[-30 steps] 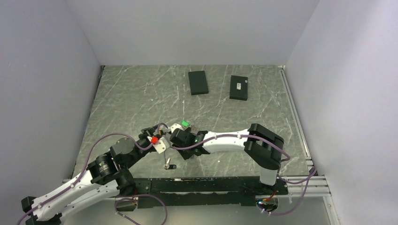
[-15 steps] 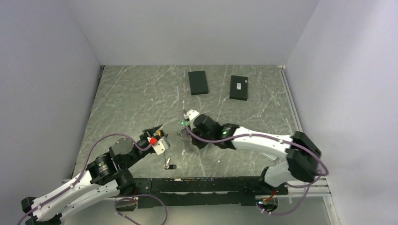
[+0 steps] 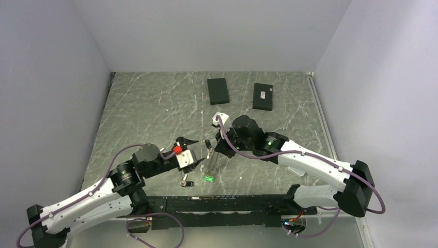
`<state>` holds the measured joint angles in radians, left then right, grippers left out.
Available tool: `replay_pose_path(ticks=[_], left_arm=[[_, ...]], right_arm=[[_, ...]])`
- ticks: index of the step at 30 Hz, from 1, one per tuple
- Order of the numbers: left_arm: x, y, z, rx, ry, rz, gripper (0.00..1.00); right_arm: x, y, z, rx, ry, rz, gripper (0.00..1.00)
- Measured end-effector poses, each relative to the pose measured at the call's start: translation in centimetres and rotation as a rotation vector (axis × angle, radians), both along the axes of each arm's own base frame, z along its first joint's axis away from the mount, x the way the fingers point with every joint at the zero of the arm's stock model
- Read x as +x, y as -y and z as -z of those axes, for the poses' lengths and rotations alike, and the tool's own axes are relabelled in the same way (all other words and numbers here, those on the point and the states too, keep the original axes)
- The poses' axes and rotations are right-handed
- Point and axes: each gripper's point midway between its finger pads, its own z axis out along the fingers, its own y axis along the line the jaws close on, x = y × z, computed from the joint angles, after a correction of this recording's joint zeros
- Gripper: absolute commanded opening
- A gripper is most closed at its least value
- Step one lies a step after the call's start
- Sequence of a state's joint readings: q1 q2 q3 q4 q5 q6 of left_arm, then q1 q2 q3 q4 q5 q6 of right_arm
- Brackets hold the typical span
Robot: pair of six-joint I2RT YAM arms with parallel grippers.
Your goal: Put the keys on the keyring
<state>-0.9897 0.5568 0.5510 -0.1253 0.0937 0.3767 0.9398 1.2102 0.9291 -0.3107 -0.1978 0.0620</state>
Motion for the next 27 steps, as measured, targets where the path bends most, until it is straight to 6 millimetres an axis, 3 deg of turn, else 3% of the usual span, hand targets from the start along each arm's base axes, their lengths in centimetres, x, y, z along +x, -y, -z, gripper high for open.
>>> replay_pose_path(ticks=[6, 9, 16, 19, 22, 25, 27], left_arm=[[-0.2, 2.5, 1.3, -0.028, -0.089, 0.055, 0.67], [0.1, 3.1, 1.3, -0.103, -0.099, 0.045, 0.63], [1.3, 3.9, 3.3, -0.156, -0.118, 0.001, 0.53], [1.7, 4.1, 2.9, -0.180, -0.100, -0.008, 0.51], [1.9, 4.2, 1.8, -0.237, -0.068, -0.012, 0.38], [1.6, 4.3, 1.3, -0.264, -0.053, 0.011, 0.14], [1.0, 4.4, 1.0, -0.265, -0.045, 0.043, 0.07]], right_arm=[[-0.3, 0.6, -2.3, 0.038, 0.037, -0.020, 0.00], [-0.5, 0.7, -2.9, 0.055, 0.046, -0.024, 0.00], [-0.8, 0.8, -4.2, 0.094, 0.066, -0.033, 0.00], [-0.9, 0.8, -5.4, 0.139, 0.098, -0.041, 0.00], [-1.3, 0.9, -6.3, 0.204, 0.152, -0.060, 0.00], [-1.8, 1.4, -6.3, 0.267, 0.224, -0.084, 0.00], [-2.1, 1.6, -6.2, 0.307, 0.269, -0.097, 0.00]])
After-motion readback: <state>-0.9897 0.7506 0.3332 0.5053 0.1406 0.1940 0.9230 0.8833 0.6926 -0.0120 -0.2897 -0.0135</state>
